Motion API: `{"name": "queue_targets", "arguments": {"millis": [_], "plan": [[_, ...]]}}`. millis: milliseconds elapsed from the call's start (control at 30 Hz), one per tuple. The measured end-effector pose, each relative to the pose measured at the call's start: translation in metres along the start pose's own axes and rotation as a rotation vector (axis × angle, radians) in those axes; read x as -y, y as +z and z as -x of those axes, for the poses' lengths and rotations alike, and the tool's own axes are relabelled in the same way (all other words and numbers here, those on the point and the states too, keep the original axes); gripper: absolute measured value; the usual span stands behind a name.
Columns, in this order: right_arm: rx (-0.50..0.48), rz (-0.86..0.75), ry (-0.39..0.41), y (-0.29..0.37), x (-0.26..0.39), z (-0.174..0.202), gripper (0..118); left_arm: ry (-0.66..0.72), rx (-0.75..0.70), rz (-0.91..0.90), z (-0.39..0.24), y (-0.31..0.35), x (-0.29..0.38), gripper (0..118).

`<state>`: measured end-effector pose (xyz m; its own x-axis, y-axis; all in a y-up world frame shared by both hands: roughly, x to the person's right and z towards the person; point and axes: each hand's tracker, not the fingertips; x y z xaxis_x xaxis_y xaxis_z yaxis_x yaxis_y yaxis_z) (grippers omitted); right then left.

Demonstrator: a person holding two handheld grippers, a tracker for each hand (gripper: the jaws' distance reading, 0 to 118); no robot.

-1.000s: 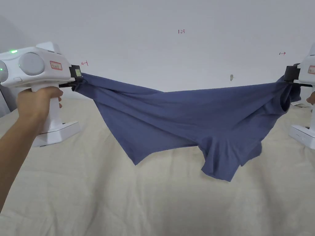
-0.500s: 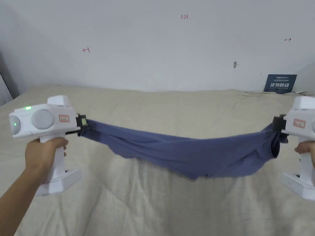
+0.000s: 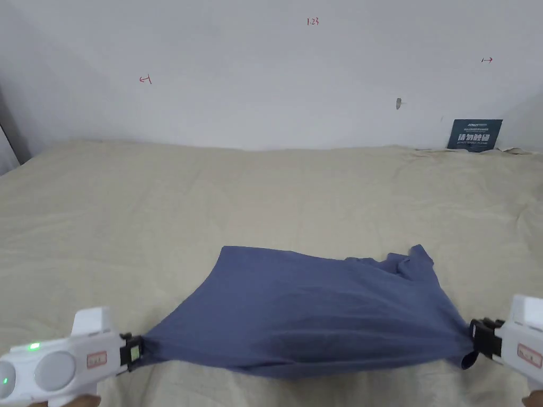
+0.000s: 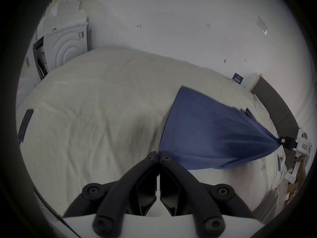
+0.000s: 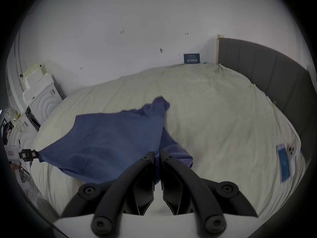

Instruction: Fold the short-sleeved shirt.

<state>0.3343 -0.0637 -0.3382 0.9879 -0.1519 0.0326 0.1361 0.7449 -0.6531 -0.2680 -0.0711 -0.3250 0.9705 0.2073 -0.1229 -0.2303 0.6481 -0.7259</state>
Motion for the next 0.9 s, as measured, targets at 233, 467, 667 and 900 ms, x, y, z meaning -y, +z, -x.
{"name": "queue_targets", "arguments": {"millis": [233, 467, 667, 900], "plan": [[0.0, 0.051, -0.016, 0.033, 0.056, -0.003, 4, -0.054, -0.021, 0.074, 0.013, 0.028, 0.057, 0], [-0.005, 0.069, -0.03, 0.072, 0.082, -0.006, 4, -0.033, -0.017, 0.086, 0.023, 0.068, 0.086, 0], [0.015, 0.121, -0.042, 0.077, 0.105, -0.011, 4, -0.024, -0.044, 0.123, 0.029, 0.066, 0.102, 0], [0.088, 0.252, -0.07, 0.044, 0.12, -0.008, 4, -0.014, -0.101, 0.185, 0.026, 0.031, 0.11, 0]]}}
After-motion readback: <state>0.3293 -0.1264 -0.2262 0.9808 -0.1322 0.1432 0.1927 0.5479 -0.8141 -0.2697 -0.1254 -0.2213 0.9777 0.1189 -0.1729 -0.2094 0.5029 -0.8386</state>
